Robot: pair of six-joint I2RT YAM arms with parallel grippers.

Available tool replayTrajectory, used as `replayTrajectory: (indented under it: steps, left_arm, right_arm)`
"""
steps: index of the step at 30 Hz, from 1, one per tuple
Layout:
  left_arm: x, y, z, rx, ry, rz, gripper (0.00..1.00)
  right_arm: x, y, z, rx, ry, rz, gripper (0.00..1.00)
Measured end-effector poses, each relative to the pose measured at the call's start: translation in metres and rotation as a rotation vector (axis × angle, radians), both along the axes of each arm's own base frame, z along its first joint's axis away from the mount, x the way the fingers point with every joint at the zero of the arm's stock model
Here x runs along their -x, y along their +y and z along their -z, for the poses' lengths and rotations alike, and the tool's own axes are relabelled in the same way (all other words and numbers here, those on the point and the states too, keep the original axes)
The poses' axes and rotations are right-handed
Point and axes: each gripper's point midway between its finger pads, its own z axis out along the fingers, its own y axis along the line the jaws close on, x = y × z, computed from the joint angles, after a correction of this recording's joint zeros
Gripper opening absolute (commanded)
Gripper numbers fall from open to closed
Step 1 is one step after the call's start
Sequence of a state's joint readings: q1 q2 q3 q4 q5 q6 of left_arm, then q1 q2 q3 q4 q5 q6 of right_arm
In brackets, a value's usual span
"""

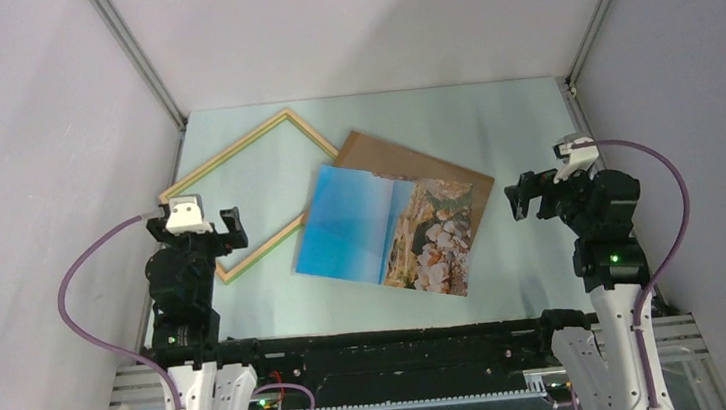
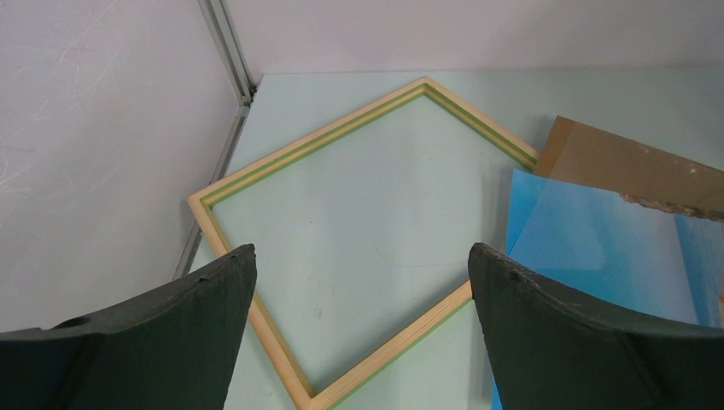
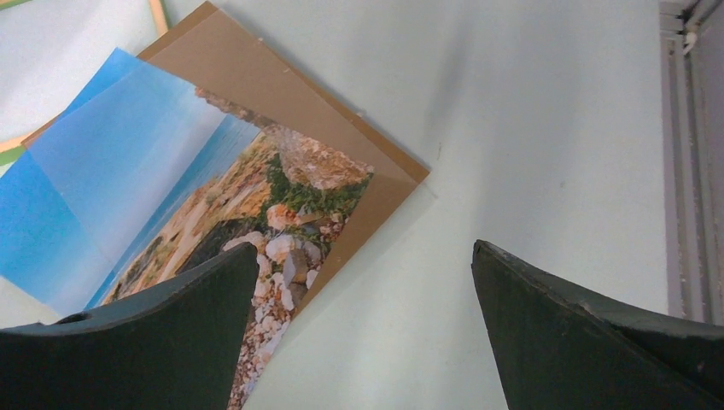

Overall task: Put the photo into the frame
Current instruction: Adjust the photo frame at the center of the board.

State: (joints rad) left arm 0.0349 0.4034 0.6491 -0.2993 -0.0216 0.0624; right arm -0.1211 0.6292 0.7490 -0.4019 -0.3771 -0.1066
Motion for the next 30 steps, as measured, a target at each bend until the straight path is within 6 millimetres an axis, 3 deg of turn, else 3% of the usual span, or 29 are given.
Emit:
replayTrajectory:
  steps: [11,18,26,30]
  left_arm:
    - [0.0,-0.004,0.003,-0.041,0.015,0.037,0.98]
    - [-0.014,-0.009,0.023,-0.057,0.101,0.079,0.98]
    - [-0.032,-0.015,0.061,-0.042,0.249,0.117,0.98]
    - [-0.034,-0.015,0.065,-0.04,0.271,0.12,0.98]
  right_arm:
    - [-0.004,0.042,0.021,0.046,0.078,-0.179,1.0]
    - [-0.002,0.102,0.047,0.167,0.125,-0.399,1.0]
    - [0.013,0.196,0.103,0.422,0.147,-0.68,1.0]
    - [0.019,0.23,0.126,0.501,0.155,-0.775,1.0]
